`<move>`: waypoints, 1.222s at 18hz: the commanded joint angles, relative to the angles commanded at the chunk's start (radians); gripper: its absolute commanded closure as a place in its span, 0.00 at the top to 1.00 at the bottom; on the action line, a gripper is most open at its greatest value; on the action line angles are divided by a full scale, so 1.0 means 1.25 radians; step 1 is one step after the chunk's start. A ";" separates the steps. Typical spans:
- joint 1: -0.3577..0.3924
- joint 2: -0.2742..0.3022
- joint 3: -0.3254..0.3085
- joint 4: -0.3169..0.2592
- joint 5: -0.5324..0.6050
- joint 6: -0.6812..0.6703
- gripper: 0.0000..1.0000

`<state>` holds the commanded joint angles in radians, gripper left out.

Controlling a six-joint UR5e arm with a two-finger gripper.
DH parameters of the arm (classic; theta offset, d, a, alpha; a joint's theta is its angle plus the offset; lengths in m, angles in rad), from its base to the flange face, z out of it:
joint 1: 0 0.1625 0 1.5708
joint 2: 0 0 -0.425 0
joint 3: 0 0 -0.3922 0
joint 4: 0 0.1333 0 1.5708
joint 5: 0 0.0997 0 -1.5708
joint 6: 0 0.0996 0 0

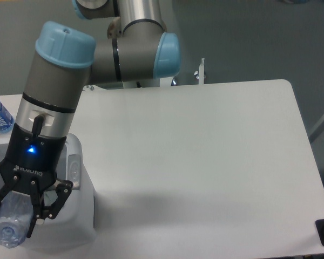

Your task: Place the trash in the trash can

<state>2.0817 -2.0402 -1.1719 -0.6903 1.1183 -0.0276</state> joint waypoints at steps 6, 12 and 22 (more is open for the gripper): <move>-0.004 0.010 -0.016 0.000 0.000 0.025 1.00; 0.053 0.047 0.001 0.000 0.002 0.028 1.00; 0.188 0.124 -0.027 -0.078 0.135 0.157 1.00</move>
<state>2.3162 -1.8854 -1.2056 -0.7881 1.2870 0.1683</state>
